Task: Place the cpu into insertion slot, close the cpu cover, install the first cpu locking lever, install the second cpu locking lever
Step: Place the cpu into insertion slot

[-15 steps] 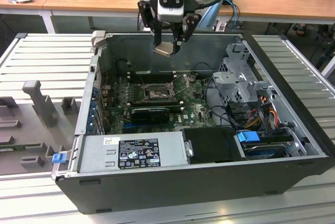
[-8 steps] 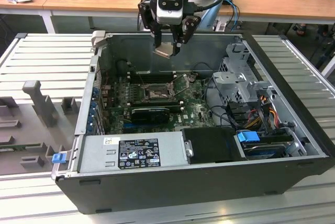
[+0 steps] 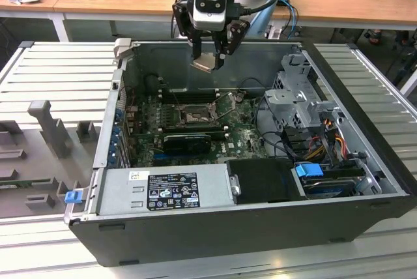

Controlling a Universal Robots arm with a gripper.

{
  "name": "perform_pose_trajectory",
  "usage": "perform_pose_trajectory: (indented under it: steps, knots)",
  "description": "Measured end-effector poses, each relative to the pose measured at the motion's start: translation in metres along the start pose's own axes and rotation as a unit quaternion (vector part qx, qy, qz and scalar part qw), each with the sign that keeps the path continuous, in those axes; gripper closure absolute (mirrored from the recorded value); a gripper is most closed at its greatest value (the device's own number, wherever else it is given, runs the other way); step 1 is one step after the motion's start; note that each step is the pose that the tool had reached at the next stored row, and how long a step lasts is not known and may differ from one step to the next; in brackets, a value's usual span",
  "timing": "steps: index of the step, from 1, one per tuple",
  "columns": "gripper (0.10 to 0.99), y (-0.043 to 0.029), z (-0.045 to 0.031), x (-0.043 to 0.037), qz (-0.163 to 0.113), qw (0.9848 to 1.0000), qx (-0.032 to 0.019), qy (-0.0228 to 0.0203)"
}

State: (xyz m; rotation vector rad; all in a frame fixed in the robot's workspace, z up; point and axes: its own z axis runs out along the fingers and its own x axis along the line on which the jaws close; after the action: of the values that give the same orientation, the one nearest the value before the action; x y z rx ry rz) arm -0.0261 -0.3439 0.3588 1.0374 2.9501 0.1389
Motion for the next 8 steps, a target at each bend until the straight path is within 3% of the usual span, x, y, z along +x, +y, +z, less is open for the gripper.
perform_pose_trajectory:
  steps: [8]
  knots:
    - [0.557,0.0000,0.0002,0.0000,0.028,0.9996,-0.0006,-0.0025]
